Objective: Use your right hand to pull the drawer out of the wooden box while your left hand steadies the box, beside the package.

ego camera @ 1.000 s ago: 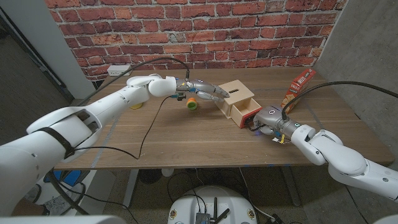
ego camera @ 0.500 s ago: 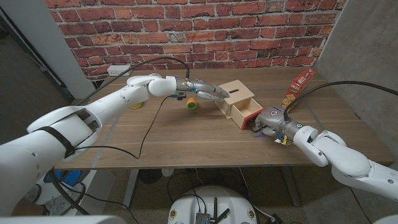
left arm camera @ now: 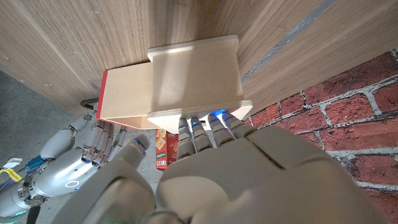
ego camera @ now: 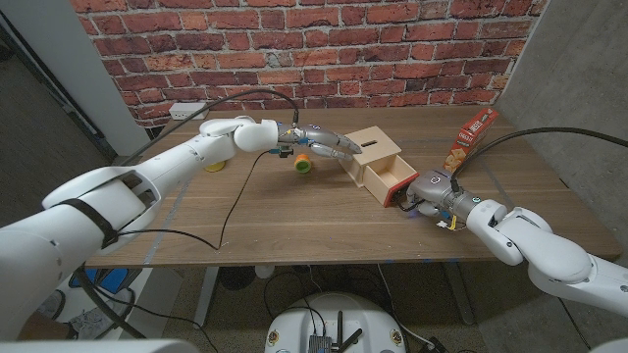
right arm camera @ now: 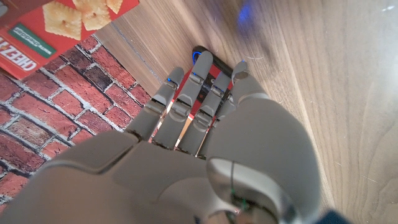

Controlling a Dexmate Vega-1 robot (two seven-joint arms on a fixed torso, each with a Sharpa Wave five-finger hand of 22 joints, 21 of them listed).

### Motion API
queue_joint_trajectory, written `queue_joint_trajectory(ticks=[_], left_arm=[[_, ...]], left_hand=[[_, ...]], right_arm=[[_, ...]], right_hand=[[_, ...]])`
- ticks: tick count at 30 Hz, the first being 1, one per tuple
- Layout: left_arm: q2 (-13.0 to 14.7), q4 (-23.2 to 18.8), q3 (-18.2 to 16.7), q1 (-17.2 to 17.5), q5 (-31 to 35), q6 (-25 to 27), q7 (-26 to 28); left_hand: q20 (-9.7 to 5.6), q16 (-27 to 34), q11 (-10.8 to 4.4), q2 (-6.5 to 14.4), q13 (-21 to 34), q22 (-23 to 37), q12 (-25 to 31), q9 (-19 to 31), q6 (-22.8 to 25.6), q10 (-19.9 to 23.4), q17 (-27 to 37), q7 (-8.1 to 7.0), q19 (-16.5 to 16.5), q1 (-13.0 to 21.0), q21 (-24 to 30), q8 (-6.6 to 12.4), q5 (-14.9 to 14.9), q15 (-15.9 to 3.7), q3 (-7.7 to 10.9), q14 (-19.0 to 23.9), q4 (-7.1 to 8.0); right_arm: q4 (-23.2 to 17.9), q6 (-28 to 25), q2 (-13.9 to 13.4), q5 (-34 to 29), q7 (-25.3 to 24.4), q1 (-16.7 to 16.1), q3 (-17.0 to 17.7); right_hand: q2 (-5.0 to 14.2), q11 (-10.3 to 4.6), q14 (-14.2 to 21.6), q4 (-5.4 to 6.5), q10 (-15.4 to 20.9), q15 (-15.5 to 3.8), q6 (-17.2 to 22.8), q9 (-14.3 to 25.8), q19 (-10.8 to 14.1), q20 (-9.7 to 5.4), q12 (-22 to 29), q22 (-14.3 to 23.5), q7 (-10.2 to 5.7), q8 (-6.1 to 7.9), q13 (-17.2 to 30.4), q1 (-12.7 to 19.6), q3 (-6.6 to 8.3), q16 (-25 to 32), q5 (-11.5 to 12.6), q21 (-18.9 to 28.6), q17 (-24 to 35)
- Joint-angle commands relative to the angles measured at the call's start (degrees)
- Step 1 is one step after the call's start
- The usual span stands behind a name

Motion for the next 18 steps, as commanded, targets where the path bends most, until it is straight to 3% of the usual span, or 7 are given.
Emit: queue_joint_trajectory(ticks=[1,18], left_arm=[[-0.33,0.84,0.26,-0.29,0.09,-0.22,0.40],[0.30,-0.44,-0.12,0.39,-0.40,0.63,0.06]], left_hand=[[-9.95,0.17,-0.04,4.24,0.10,0.13,0.30,0.12,0.47,0.77,0.23,-0.20,0.48,0.56,-0.09,-0.08,0.47,-4.72,0.52,0.80,-0.17],[-9.96,0.14,0.11,4.18,0.10,0.13,0.28,0.12,0.58,0.82,0.24,-0.03,0.59,0.62,-0.10,-0.05,0.44,-4.69,0.72,0.82,-0.38]], right_arm=[[-1.22,-1.37,-1.41,0.30,0.50,-1.85,0.94],[-2.51,-2.77,-3.01,1.36,0.81,-3.75,2.02]], right_hand=[[0.27,-0.09,0.24,-0.03,0.42,-4.16,0.36,0.09,0.37,-7.84,0.03,0.12,0.15,0.29,0.09,-0.16,0.51,-0.11,0.26,0.20,0.02],[0.36,-0.09,0.28,0.00,0.47,-4.14,0.47,0.10,0.35,-7.85,0.08,0.12,0.17,0.35,0.13,-0.32,0.63,-0.11,0.25,0.18,0.03]])
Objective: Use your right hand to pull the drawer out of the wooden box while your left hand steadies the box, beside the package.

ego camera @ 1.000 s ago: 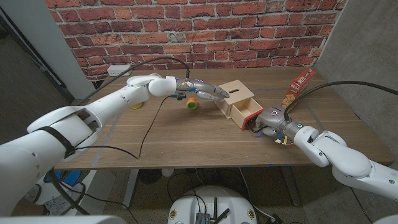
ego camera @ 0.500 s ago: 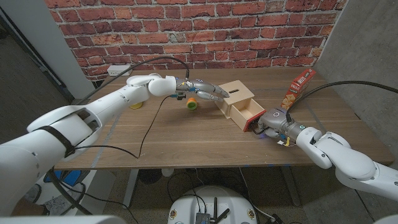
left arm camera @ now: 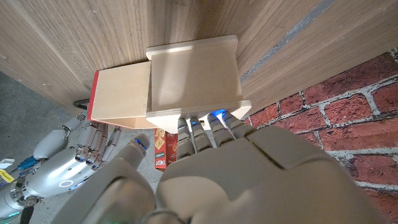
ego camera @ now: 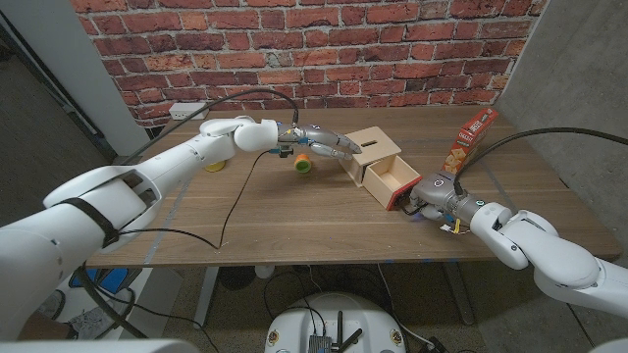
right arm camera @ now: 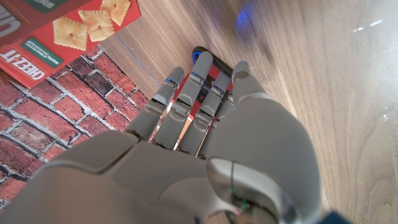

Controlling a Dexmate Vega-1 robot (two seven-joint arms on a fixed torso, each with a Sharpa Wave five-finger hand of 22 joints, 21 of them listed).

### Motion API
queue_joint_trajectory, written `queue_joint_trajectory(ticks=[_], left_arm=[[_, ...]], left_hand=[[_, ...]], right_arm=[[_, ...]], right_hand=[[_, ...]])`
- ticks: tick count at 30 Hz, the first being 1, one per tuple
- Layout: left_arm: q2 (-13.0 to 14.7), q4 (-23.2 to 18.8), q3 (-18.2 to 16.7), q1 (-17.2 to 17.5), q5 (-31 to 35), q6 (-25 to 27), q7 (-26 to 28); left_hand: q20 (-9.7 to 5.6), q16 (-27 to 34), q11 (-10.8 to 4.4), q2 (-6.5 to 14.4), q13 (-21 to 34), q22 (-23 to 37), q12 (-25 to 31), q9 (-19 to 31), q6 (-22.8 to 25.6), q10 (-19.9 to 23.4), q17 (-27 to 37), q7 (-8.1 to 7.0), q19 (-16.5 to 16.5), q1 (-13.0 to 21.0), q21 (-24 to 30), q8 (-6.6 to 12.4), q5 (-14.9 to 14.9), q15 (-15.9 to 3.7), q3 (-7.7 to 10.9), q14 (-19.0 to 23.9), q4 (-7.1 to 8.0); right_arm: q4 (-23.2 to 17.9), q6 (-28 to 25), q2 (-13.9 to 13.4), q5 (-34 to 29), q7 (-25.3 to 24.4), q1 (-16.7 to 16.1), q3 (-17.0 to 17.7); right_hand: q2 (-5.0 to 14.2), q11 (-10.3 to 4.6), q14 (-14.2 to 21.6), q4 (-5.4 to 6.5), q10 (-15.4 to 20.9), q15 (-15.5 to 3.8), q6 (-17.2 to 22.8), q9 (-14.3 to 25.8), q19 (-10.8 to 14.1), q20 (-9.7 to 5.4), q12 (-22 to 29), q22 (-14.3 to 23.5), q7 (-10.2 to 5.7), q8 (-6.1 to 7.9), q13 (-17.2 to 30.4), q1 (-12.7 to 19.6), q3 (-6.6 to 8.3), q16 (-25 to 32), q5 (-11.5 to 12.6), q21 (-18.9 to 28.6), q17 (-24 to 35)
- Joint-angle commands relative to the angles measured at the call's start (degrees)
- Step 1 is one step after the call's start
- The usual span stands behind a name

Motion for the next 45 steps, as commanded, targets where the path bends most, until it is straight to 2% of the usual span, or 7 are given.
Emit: queue_joint_trajectory(ticks=[1,20,45], left_arm=[[0.38,-0.78,-0.31,0.48,-0.34,0.62,-0.22],[0.34,-1.25,-0.53,0.59,-0.51,0.76,-0.50],[-0.29,0.37,-0.17,0.33,-0.80,0.47,0.14]], left_hand=[[-9.95,0.19,-0.18,4.10,0.14,0.13,0.33,0.12,0.58,0.61,0.24,-0.07,0.61,0.55,-0.10,-0.05,0.44,-4.64,0.50,0.89,-0.16],[-9.98,0.18,-0.31,4.09,0.15,0.14,0.32,0.12,0.62,0.64,0.26,-0.05,0.66,0.53,-0.12,-0.06,0.42,-4.58,0.68,0.96,-0.26],[-9.98,0.17,-0.17,4.10,0.15,0.14,0.29,0.12,0.56,0.63,0.27,-0.05,0.71,0.51,-0.14,-0.10,0.40,-4.57,0.91,1.03,-0.36]], right_arm=[[-0.90,-1.09,-1.01,0.65,0.18,-1.29,0.65],[-2.73,-3.86,-3.04,1.34,-0.06,-3.98,1.99],[-5.17,-7.28,-5.34,1.64,0.62,-6.25,2.97]], right_hand=[[0.32,0.05,0.29,0.02,0.32,-4.13,0.50,0.09,0.34,-7.85,0.21,0.12,0.19,0.16,0.14,-0.35,0.63,-0.10,0.25,0.18,0.04],[0.29,0.06,0.32,-0.05,0.26,-4.17,0.40,0.09,0.37,-7.85,0.18,0.13,0.14,0.13,0.12,-0.34,0.75,-0.07,0.25,0.19,0.10],[0.27,0.04,0.21,-0.02,0.21,-4.13,0.34,0.09,0.31,-7.86,0.17,0.13,0.17,0.11,0.10,-0.47,0.84,-0.13,0.27,0.16,0.07]])
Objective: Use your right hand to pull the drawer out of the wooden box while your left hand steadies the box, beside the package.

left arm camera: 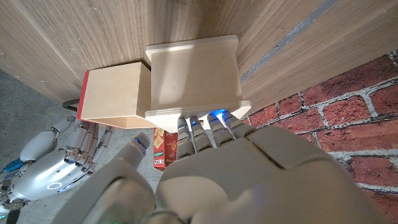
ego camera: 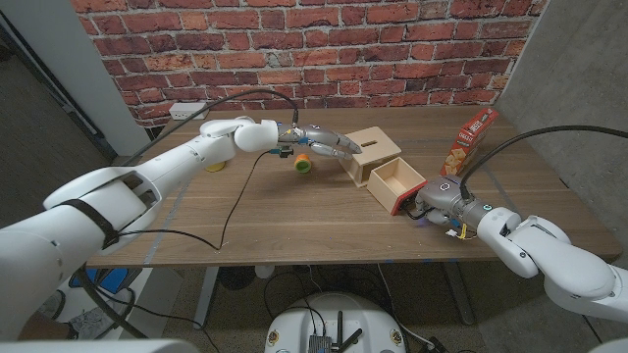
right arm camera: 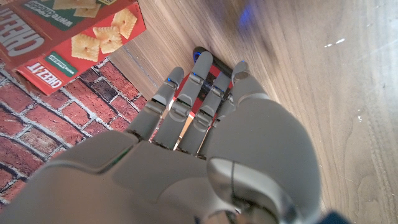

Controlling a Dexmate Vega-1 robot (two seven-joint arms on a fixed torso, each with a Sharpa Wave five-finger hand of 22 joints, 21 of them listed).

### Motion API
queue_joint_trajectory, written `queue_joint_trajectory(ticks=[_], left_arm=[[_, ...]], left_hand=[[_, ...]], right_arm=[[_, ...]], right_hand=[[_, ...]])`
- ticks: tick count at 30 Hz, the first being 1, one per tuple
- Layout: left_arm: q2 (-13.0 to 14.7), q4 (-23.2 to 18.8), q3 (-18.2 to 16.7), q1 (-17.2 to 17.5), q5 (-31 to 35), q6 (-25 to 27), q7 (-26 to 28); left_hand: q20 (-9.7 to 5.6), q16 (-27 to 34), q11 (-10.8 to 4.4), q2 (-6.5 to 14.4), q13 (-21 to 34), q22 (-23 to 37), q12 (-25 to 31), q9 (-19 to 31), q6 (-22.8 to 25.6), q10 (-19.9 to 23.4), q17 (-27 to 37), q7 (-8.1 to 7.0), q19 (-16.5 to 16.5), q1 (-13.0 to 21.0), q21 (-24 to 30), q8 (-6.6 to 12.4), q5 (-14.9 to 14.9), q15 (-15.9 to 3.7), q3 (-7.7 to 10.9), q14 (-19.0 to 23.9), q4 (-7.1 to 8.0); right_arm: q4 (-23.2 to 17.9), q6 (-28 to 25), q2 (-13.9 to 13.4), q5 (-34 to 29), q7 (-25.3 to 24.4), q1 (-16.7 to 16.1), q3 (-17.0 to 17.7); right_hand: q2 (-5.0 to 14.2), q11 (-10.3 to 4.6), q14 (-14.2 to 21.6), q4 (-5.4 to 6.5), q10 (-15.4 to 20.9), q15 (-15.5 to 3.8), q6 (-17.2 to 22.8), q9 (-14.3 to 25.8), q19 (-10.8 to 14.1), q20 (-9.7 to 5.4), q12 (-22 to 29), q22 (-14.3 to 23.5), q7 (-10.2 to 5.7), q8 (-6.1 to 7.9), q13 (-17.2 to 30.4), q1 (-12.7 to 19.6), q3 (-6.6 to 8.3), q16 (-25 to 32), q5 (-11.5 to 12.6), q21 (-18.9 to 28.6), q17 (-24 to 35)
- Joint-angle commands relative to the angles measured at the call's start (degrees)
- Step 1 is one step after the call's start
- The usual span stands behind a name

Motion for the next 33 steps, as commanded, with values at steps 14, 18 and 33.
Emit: queue_joint_trajectory(ticks=[14,18,33], left_arm=[[-0.76,1.98,0.68,-0.78,-0.05,-0.89,0.76],[-0.76,2.21,0.72,-0.85,-0.17,-0.97,0.78],[-1.07,3.42,1.07,-1.29,-0.13,-1.70,1.36]], left_hand=[[-9.98,0.42,0.06,4.11,0.10,0.16,0.34,0.11,0.62,0.36,0.26,0.01,0.75,0.49,-0.15,-0.10,0.39,-4.38,0.64,0.64,0.00],[-9.98,0.43,0.14,4.11,0.10,0.16,0.34,0.11,0.58,0.37,0.26,0.02,0.76,0.49,-0.15,-0.11,0.39,-4.35,0.67,0.66,-0.01],[-9.98,0.43,0.18,4.12,0.10,0.16,0.32,0.11,0.59,0.34,0.26,0.05,0.81,0.47,-0.15,-0.11,0.38,-4.36,0.81,0.72,-0.03]], right_arm=[[-2.63,-4.52,-2.23,-0.06,0.50,-2.65,0.99],[-2.86,-4.93,-2.50,-0.18,0.73,-2.69,0.96],[-3.40,-5.78,-2.66,-1.07,2.20,-2.03,0.11]], right_hand=[[0.19,0.02,0.18,0.08,0.25,-4.13,0.57,0.18,0.38,-7.84,0.41,0.12,0.01,0.40,0.08,-0.07,0.55,-0.11,0.33,0.19,0.08],[0.17,0.00,0.18,0.04,0.27,-4.17,0.58,0.18,0.42,-7.85,0.43,0.13,0.02,0.40,0.11,-0.01,0.58,-0.10,0.33,0.21,0.10],[-0.44,0.04,-1.08,-0.05,-0.88,-4.17,-0.91,0.17,0.21,-7.87,0.10,0.11,-0.10,-0.24,0.02,0.01,0.49,-0.64,0.36,0.10,-0.08]])
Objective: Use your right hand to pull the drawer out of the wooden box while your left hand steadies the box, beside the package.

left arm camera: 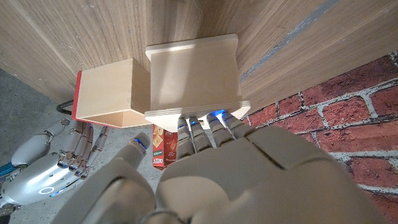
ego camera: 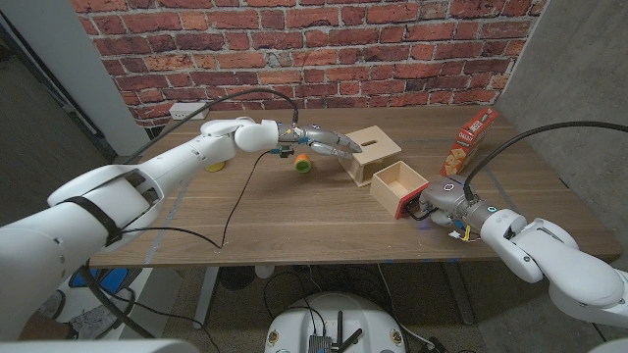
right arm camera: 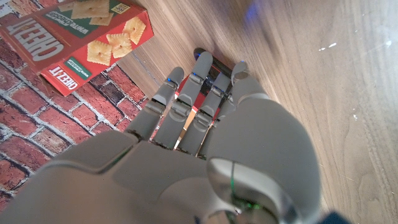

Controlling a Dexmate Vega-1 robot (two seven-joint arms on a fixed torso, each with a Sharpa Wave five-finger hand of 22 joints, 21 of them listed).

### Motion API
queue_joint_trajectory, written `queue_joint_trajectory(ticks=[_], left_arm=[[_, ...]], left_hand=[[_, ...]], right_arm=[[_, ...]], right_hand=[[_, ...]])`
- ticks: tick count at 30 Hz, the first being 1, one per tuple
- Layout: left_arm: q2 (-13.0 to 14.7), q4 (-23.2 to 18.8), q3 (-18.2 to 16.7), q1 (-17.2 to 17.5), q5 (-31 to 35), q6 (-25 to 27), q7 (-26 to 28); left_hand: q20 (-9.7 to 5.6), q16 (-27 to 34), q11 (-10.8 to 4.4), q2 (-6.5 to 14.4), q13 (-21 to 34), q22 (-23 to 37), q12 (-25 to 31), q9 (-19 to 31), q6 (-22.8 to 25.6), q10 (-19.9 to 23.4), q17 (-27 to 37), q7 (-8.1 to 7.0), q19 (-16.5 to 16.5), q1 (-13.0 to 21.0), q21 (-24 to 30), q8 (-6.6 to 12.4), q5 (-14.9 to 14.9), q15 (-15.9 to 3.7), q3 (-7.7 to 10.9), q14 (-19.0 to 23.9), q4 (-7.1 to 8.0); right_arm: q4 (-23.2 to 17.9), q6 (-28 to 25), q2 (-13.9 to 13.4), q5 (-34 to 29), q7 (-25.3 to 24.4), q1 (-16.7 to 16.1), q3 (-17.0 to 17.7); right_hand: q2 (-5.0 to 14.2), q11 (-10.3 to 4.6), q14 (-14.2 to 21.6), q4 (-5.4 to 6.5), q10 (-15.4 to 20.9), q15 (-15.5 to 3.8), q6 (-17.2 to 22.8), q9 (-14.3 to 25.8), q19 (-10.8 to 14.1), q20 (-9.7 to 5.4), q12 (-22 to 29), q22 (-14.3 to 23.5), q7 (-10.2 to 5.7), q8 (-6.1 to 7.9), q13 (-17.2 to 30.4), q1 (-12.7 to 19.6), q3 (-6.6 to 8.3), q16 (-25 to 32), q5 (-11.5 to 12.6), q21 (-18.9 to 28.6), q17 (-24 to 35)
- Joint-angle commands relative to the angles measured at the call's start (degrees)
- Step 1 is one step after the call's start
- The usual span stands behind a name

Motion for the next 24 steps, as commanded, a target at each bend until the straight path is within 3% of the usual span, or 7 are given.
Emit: queue_joint_trajectory(ticks=[1,13,22,24], left_arm=[[-0.31,1.05,0.33,-0.41,0.04,-0.59,0.49],[-0.05,0.35,0.27,-0.19,-0.02,-0.29,0.39],[-0.20,0.59,0.29,-0.36,0.11,-0.30,0.52],[-0.35,0.93,0.38,-0.52,0.16,-0.47,0.60]], left_hand=[[-9.97,0.21,0.17,4.12,0.11,0.16,0.45,0.13,0.60,0.38,0.32,0.05,0.81,0.47,-0.15,-0.11,0.38,-4.37,0.40,0.73,-0.12],[-9.95,0.20,0.04,4.10,0.10,0.16,0.46,0.13,0.60,0.44,0.31,0.06,0.86,0.49,-0.15,-0.11,0.37,-4.36,0.51,0.77,-0.18],[-9.95,0.19,0.18,4.10,0.10,0.16,0.47,0.13,0.71,0.46,0.31,-0.03,0.92,0.50,-0.13,-0.07,0.37,-4.34,0.59,0.79,-0.21],[-9.94,0.18,0.16,4.11,0.10,0.16,0.44,0.13,0.67,0.41,0.31,0.03,0.94,0.50,-0.13,-0.09,0.37,-4.28,0.61,0.77,-0.22]], right_arm=[[-0.54,-0.94,-0.09,-1.06,1.12,0.42,-0.81],[-0.72,-1.64,0.66,-3.69,2.64,0.95,-1.97],[-0.74,-1.71,0.91,-5.57,3.96,0.96,-2.23],[-0.72,-1.52,1.04,-5.66,4.56,1.14,-2.24]], right_hand=[[-0.46,0.14,-1.07,0.07,-0.82,-4.20,-1.24,0.14,0.17,-7.88,0.08,0.11,-0.15,-0.30,0.03,-0.03,0.13,-0.38,0.36,0.09,-0.07],[-2.46,0.07,-3.92,-0.12,-3.26,-4.01,-4.04,0.11,-0.06,-7.91,-0.27,0.04,-0.35,-1.57,-0.08,-0.56,-0.78,-1.05,0.56,-0.11,-0.26],[-5.98,0.05,-10.11,-0.29,-8.37,-3.41,-8.48,-0.09,-1.20,-4.48,-1.04,0.03,-0.62,-3.90,-0.37,-0.55,-1.77,-2.41,1.05,-0.56,-0.88],[-6.63,0.06,-13.23,-0.02,-11.00,-3.28,-10.44,-0.11,-1.63,-3.72,-1.14,0.01,-0.73,-4.94,-0.44,-0.76,-1.89,-2.87,1.32,-0.72,-1.33]])
